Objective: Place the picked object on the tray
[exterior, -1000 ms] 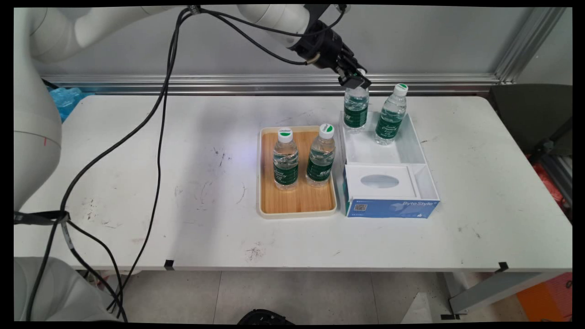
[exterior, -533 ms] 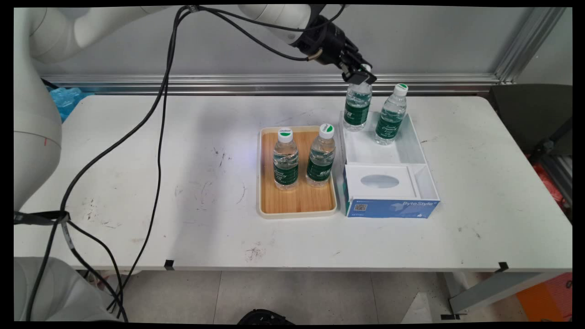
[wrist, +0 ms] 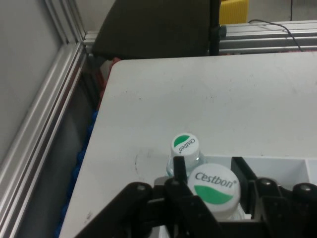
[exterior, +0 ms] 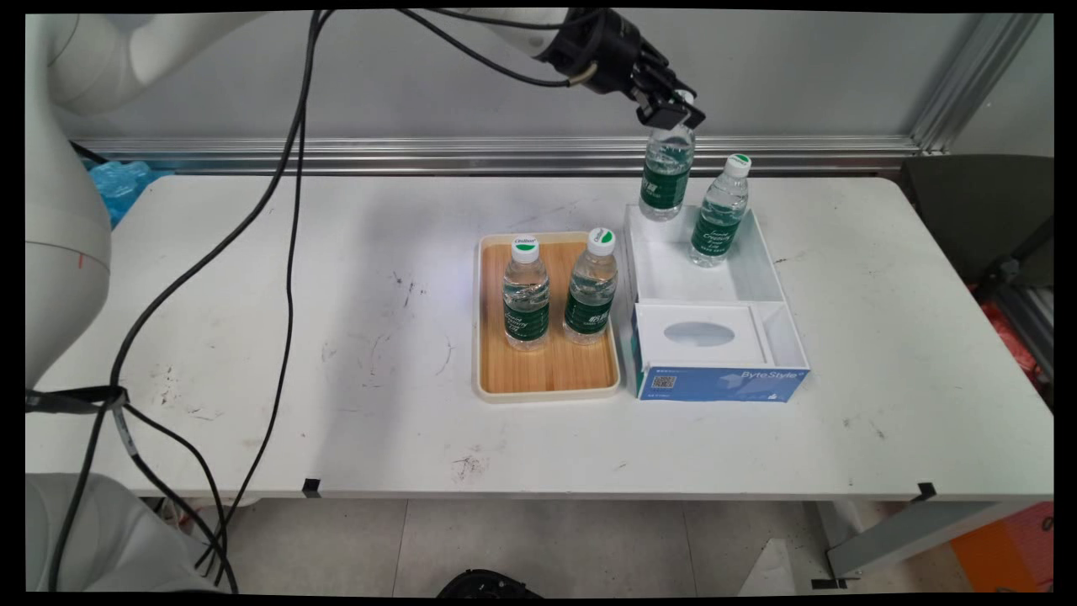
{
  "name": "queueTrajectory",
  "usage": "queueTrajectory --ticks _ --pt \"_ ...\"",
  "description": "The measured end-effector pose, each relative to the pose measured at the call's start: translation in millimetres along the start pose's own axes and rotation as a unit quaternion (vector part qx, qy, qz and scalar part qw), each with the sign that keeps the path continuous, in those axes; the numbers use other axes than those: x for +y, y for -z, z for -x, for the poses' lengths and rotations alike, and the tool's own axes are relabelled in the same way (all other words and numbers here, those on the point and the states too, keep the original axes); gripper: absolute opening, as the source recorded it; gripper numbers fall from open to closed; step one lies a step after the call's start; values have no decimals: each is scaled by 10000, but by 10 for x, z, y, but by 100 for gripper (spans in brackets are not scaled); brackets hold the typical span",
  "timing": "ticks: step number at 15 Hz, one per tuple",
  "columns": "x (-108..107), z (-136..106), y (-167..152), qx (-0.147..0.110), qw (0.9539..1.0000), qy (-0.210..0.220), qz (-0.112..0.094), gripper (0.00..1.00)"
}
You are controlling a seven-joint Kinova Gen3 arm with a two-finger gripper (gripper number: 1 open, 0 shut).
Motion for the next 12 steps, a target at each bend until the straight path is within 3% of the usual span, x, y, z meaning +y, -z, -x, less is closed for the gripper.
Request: queueTrajectory --ticks 6,12 --pt "26 -7 201 -53 10000 -17 46 0" --pt "72 76 512 -301 9995 77 62 0"
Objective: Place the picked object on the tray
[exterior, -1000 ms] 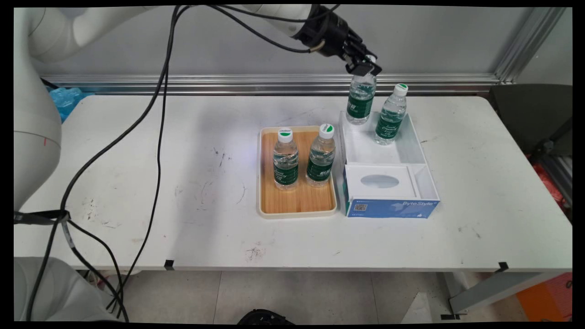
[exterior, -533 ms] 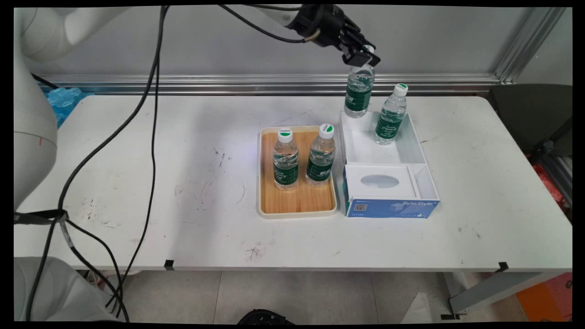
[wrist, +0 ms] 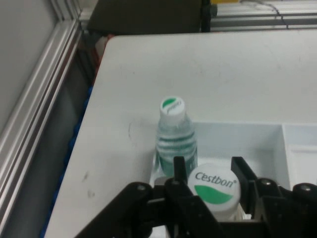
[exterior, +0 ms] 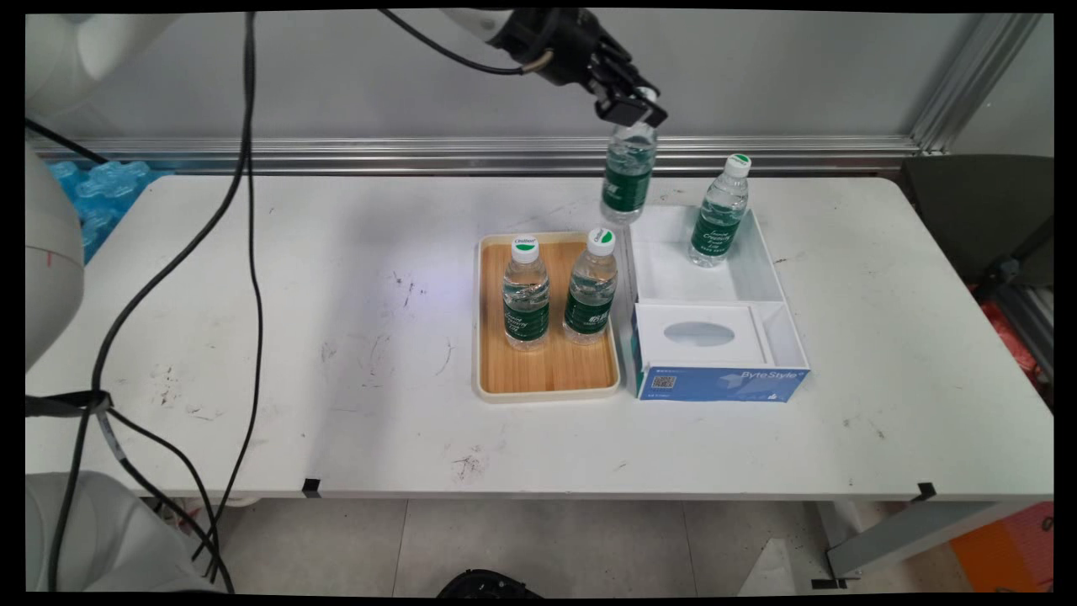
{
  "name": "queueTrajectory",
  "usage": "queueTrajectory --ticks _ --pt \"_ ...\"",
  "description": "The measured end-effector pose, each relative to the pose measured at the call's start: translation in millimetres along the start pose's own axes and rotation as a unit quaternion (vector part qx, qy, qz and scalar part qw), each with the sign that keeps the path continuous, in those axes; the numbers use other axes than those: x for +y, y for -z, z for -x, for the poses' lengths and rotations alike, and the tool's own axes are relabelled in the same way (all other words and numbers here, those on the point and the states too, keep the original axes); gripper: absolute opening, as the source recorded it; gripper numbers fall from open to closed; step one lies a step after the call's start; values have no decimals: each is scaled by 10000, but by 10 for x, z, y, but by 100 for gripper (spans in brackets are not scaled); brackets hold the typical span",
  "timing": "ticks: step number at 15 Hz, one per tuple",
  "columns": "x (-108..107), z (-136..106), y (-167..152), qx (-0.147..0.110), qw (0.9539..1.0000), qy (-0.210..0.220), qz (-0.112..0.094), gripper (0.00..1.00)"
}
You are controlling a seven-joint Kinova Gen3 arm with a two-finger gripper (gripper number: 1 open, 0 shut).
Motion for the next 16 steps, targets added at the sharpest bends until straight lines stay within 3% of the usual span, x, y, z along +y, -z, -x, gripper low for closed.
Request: queueTrajectory --ticks 7,16 --pt "26 282 219 -219 9994 250 -29 0" --pt "18 611 83 -137 9989 435 -48 0"
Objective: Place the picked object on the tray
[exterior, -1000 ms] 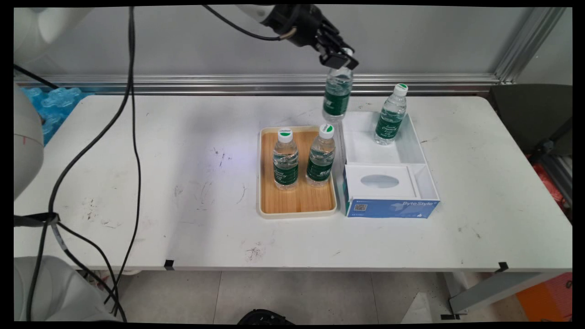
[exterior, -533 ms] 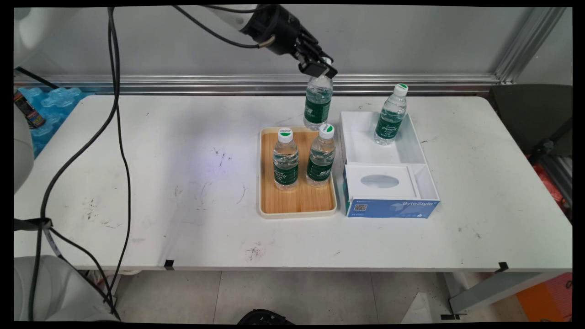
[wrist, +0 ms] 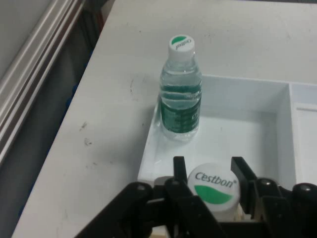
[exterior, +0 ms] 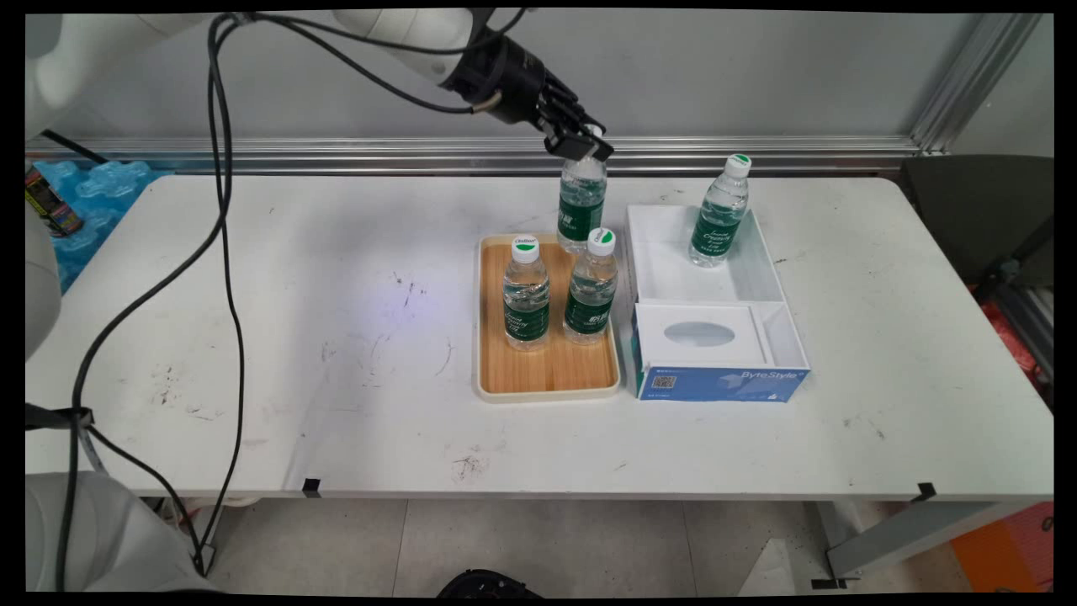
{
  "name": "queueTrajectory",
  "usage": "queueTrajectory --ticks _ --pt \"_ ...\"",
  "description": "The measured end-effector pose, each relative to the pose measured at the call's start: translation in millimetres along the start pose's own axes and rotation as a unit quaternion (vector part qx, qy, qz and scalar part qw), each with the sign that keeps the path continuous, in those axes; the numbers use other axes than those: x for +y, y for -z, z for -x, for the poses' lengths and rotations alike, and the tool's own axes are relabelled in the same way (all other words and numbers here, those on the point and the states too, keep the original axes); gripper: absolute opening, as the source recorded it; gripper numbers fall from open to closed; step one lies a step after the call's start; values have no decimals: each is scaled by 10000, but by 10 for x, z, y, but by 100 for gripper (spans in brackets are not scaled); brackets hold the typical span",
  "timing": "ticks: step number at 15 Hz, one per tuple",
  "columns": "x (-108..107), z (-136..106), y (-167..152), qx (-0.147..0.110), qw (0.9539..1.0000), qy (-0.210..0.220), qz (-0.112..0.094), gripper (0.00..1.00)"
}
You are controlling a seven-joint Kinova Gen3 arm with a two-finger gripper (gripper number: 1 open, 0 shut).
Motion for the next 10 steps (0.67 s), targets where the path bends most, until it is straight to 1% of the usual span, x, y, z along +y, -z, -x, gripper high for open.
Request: queueTrajectory --ticks 3,10 --pt "-3 105 -101 5 10000 -62 19 0" --pt "-3 234 -322 13 9995 -308 84 0"
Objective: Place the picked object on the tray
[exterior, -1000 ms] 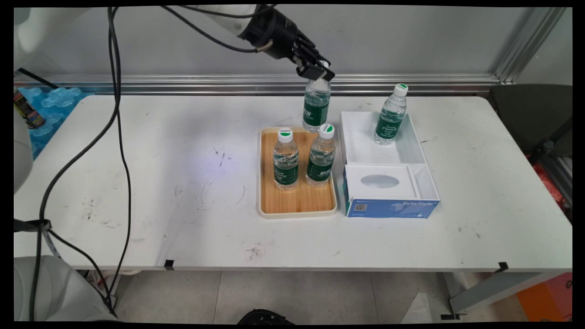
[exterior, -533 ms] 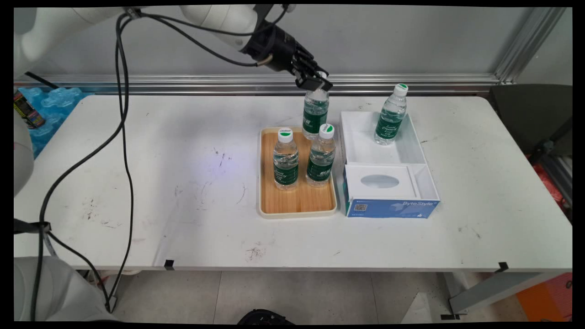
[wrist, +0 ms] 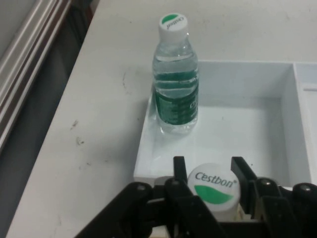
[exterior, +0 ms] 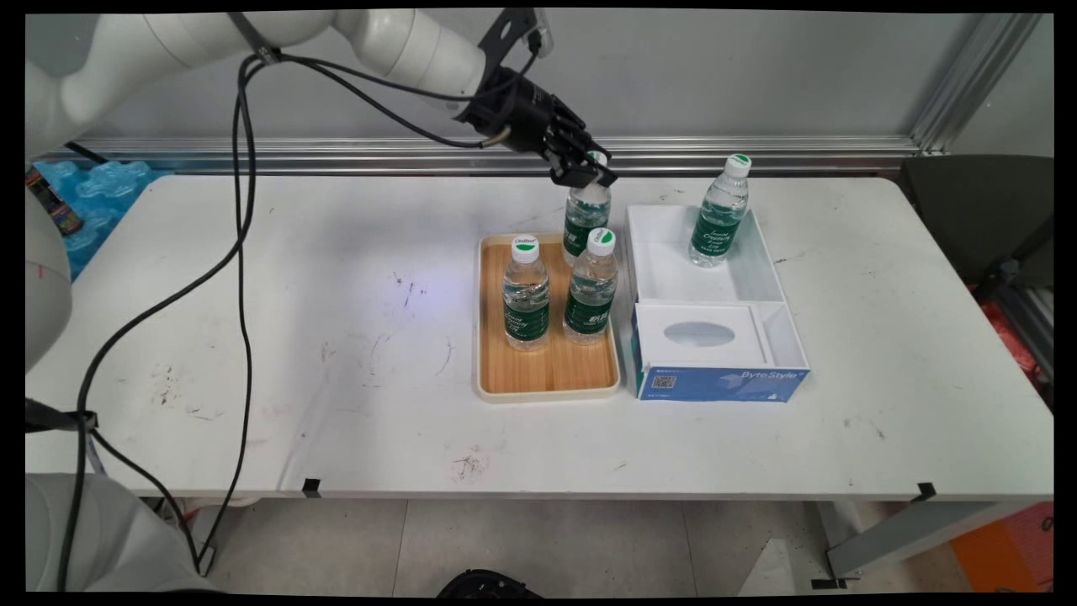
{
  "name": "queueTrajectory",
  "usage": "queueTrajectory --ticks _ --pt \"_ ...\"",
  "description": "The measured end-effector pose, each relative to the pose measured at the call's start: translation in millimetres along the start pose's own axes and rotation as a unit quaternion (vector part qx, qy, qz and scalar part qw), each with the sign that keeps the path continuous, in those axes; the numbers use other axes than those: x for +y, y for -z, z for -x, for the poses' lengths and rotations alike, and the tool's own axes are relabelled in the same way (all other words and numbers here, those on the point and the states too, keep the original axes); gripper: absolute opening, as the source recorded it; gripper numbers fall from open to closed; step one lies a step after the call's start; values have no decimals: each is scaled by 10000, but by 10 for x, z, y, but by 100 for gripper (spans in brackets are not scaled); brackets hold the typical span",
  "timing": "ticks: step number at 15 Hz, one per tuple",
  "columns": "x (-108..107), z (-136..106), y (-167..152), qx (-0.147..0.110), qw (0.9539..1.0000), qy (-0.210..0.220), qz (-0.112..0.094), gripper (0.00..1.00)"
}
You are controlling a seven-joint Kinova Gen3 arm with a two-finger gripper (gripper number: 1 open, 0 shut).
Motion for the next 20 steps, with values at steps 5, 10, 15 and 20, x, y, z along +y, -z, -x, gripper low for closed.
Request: queueTrajectory --ticks 5,10,15,20 --pt "-3 95 -136 -72 9997 -233 43 0" --pt "-12 134 -208 -112 9992 -374 50 0" --pt "-25 169 -263 -143 9989 -455 52 0" --pt "-32 196 -281 -163 9988 -465 48 100"
